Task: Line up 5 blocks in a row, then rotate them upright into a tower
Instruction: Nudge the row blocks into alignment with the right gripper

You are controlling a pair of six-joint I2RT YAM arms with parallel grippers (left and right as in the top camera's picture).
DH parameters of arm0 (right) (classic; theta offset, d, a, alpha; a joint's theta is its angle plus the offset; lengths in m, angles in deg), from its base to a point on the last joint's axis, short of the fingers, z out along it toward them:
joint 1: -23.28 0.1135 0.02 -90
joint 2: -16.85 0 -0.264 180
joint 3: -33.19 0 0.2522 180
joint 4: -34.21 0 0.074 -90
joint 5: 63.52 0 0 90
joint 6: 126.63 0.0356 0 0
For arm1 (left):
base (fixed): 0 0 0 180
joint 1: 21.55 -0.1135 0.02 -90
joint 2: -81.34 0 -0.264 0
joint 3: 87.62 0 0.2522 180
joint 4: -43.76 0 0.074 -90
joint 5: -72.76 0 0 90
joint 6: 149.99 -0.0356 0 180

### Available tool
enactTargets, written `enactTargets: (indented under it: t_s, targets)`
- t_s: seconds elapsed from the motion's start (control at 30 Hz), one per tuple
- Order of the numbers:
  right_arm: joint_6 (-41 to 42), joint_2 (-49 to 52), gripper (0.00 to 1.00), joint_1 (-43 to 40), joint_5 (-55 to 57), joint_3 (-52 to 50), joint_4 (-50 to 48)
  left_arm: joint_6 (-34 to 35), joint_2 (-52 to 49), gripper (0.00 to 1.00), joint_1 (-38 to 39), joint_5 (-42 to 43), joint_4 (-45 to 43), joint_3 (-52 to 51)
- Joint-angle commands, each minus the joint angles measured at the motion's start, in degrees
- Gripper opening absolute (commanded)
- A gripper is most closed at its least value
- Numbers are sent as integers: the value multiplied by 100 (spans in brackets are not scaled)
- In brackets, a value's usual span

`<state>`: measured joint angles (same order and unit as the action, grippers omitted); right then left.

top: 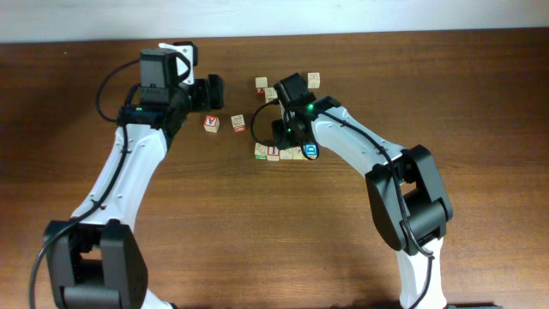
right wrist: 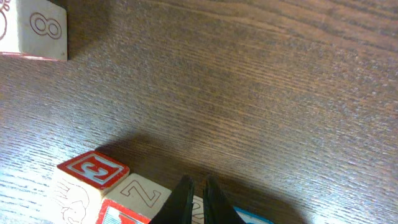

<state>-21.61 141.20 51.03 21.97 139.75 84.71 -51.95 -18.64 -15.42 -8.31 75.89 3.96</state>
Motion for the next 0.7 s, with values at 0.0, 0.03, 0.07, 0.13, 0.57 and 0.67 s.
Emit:
enactTargets:
  t_s: [0.0,0.03,0.07,0.13,0.57,0.67]
  targets:
    - [35,52,9,70,63,76,105,28,-42,92,81,-44,-2,92]
    - [17,52,9,79,66,76,142,28,-42,96,81,-42,81,92]
    - [17,52,9,81,63,76,151,28,-42,98,81,-44,144,92]
    - [17,52,9,81,66,76,168,28,-42,99,81,-44,184,92]
    - [35,11,14,-151,457,540,595,28,-129,99,85,-151,221,92]
    - [48,81,13,-142,522,470,603,28,-387,100,85,-149,179,92]
